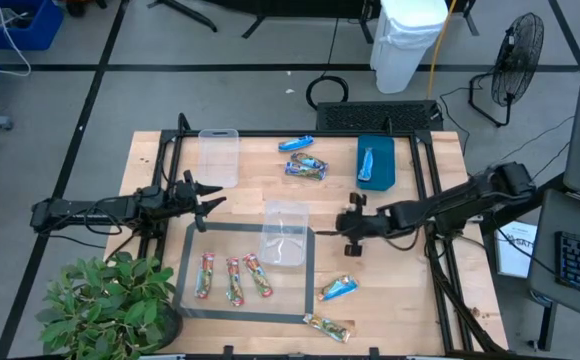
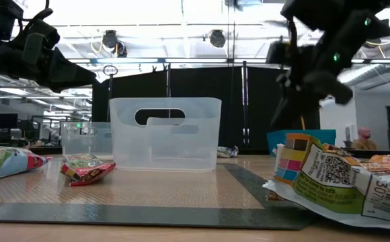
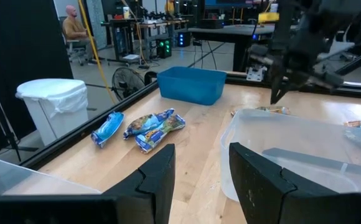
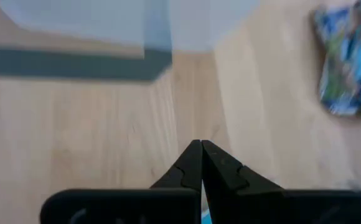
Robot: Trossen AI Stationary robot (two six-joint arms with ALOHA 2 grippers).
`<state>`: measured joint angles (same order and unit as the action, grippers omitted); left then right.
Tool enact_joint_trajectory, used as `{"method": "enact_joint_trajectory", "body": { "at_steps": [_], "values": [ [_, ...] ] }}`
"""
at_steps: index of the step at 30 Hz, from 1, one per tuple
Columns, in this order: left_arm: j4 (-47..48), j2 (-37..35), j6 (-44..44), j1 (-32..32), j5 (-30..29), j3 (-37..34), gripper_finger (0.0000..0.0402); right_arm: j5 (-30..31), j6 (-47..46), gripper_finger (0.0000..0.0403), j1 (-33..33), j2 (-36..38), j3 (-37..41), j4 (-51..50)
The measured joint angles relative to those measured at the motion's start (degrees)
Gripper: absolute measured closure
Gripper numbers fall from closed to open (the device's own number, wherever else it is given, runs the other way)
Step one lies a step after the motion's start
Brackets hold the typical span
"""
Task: Pick and place Granola Bars by type
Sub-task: Put the yellow granola bar into the blue bin
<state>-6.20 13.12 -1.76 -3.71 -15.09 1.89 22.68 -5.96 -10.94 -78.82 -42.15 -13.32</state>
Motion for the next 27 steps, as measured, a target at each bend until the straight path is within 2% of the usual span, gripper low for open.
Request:
{"method": "enact_joint_trajectory", "body": {
  "at_steps": [3, 6, 13, 16, 19, 27],
  "values": [
    [0.2, 0.0, 0.0, 0.0, 0.0, 0.0, 0.0245, 1.1, -0.4, 0.0402, 0.4, 3.8, 0.0, -0.6],
    [0.1, 0.0, 0.0, 0.0, 0.0, 0.0, 0.0245, 1.3, -1.1, 0.0384, 1.7, 7.3, 0.0, -3.9],
    [0.0, 0.0, 0.0, 0.0, 0.0, 0.0, 0.0245, -0.1, -14.7, 0.0281, 5.6, 9.5, 0.0, -15.6],
    [0.0, 0.0, 0.0, 0.0, 0.0, 0.0, 0.0245, -3.2, -17.6, 0.0245, 6.8, 9.0, 0.0, -15.1],
    [0.2, 0.0, 0.0, 0.0, 0.0, 0.0, 0.0245, -3.2, -18.3, 0.0226, 7.0, 8.1, 0.5, -13.6],
    [0.1, 0.0, 0.0, 0.0, 0.0, 0.0, 0.0245, -3.2, -17.2, 0.0221, 7.1, 7.4, 6.2, -4.6]
  ]
}}
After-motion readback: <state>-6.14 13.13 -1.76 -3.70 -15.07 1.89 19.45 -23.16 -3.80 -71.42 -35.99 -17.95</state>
